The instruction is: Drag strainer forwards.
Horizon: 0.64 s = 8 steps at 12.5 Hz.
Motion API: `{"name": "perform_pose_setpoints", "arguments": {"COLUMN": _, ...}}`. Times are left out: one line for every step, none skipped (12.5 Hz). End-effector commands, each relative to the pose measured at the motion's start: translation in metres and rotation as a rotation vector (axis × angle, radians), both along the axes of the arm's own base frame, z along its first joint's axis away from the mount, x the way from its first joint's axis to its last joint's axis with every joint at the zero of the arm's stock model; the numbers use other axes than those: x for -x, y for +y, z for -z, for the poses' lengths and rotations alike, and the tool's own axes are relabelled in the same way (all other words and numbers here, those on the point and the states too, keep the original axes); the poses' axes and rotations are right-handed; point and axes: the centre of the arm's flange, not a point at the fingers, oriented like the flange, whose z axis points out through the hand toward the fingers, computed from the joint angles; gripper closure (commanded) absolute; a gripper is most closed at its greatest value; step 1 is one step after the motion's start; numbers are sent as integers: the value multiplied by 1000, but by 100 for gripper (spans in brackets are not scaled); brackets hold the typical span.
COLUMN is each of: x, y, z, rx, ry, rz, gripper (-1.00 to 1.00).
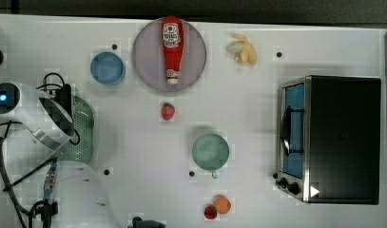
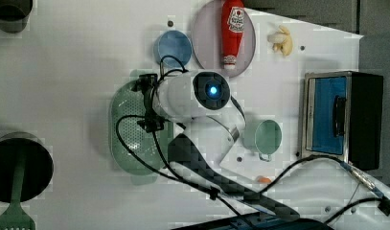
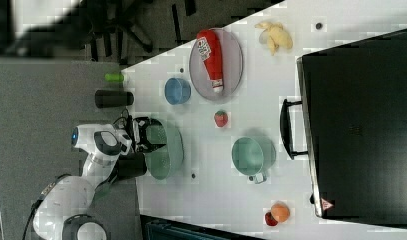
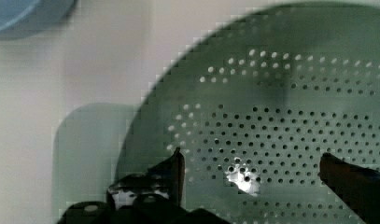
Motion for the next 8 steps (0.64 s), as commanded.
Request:
{"name": "perform_pose_setpoints", "arguments": {"x": -39, "y": -5, "z": -17, "rx": -30, "ry": -55, "rz": 94, "gripper": -100}}
{"name": "perform_pose_setpoints", "arguments": {"x": -47, "y": -5, "z": -18, "rx": -36, "ry": -64, "rz": 102, "gripper": -100}}
{"name": "perform_pose_setpoints", "arguments": {"x": -54, "y": -6, "z": -18, "rx": -42, "ry": -72, "rz": 110, "gripper": -100}}
{"name": "perform_pose_setpoints", "arguments": {"x": -60, "y": -6, "z": -18, "rx": -49, "ry": -81, "rz": 117, "gripper": -100}}
{"name": "perform_pose_setpoints", "arguments": {"x": -67, "y": -7, "z": -18, "rx": -54, "ry": -88, "rz": 125, "gripper": -100}}
{"name": "perform_pose_setpoints", "arguments": {"x": -74, "y": -9, "z": -18, "rx": -59, "ry": -96, "rz": 135, "gripper": -100}}
{"name": "perform_pose_setpoints", "arguments": {"x": -81, "y": -11, "z": -18, "rx": -61, "ry": -105, "rz": 143, "gripper": -100}}
{"name": "perform_pose_setpoints", "arguments": {"x": -87, "y": -13, "z": -16, "rx": -65, "ry": -112, "rz": 152, "gripper": -100}}
